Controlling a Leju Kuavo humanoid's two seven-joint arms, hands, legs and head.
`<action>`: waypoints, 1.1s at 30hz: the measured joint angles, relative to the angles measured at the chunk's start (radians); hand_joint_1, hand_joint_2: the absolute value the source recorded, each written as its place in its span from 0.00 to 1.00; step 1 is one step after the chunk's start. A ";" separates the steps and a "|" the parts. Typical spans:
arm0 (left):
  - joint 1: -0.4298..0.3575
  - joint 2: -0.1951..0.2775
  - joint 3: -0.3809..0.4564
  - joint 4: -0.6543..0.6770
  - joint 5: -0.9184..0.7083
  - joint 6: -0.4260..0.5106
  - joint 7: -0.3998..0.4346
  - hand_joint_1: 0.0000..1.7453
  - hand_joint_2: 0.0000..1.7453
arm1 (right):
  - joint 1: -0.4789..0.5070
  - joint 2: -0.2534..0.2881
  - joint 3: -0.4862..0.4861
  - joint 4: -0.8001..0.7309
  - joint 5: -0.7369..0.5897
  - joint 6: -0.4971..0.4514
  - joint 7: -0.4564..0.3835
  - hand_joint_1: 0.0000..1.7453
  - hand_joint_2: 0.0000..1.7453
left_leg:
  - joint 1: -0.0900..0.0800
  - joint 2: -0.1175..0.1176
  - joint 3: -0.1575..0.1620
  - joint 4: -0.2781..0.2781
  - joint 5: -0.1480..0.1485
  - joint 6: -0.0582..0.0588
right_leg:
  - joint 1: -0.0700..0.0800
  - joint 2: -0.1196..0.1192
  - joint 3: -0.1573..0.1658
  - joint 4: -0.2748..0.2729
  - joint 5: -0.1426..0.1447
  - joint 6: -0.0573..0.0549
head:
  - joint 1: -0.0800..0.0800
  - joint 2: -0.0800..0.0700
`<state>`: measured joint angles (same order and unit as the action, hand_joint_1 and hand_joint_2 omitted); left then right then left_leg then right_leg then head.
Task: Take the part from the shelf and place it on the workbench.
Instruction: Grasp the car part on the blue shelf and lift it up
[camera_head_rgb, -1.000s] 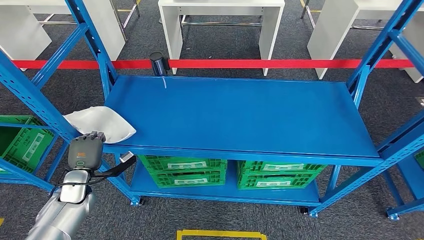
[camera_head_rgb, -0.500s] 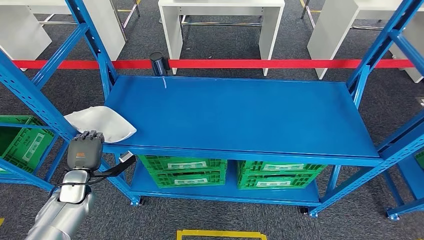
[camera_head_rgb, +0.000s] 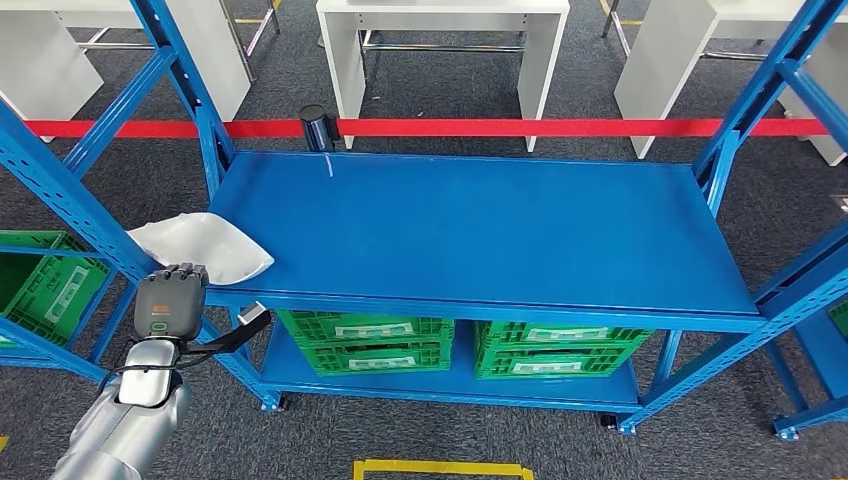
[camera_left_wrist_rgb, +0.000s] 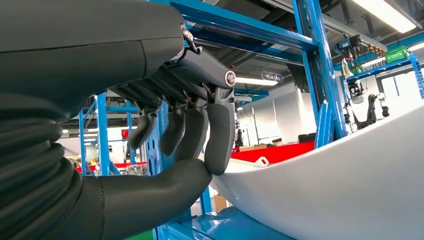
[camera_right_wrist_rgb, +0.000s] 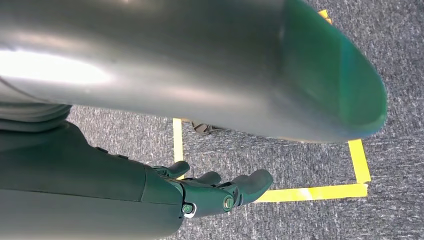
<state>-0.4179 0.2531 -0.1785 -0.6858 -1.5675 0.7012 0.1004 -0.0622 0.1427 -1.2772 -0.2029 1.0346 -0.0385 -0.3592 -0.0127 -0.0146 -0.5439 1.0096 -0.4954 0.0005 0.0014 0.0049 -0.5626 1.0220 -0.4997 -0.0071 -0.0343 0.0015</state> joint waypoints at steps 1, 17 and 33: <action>0.000 0.000 0.000 0.000 0.000 0.000 0.000 0.35 1.00 | 0.000 0.000 0.000 0.000 0.000 0.000 0.000 0.00 0.00 | 0.000 0.000 0.000 0.000 0.000 0.000 | 0.000 0.000 0.000 0.000 0.000 0.000 | 0.000 0.000; -0.002 -0.001 -0.001 0.000 0.000 0.000 0.016 0.00 1.00 | 0.000 -0.007 0.000 0.000 0.000 0.000 -0.001 0.00 0.00 | 0.000 0.000 0.000 0.000 0.000 0.000 | 0.000 0.000 0.000 0.000 0.000 0.000 | 0.000 0.000; -0.053 -0.004 -0.019 0.063 0.000 0.000 0.026 0.00 1.00 | 0.000 -0.024 0.001 0.000 0.015 0.000 -0.002 0.00 0.00 | 0.000 0.000 0.000 0.000 0.000 0.000 | 0.000 0.000 0.000 0.000 0.000 0.000 | 0.000 0.000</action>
<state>-0.4714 0.2496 -0.1976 -0.6224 -1.5675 0.7012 0.1260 -0.0621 0.1186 -1.2763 -0.2032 1.0493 -0.0385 -0.3612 -0.0127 -0.0145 -0.5437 1.0096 -0.4954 0.0005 0.0014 0.0050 -0.5627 1.0220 -0.4996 -0.0071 -0.0343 0.0015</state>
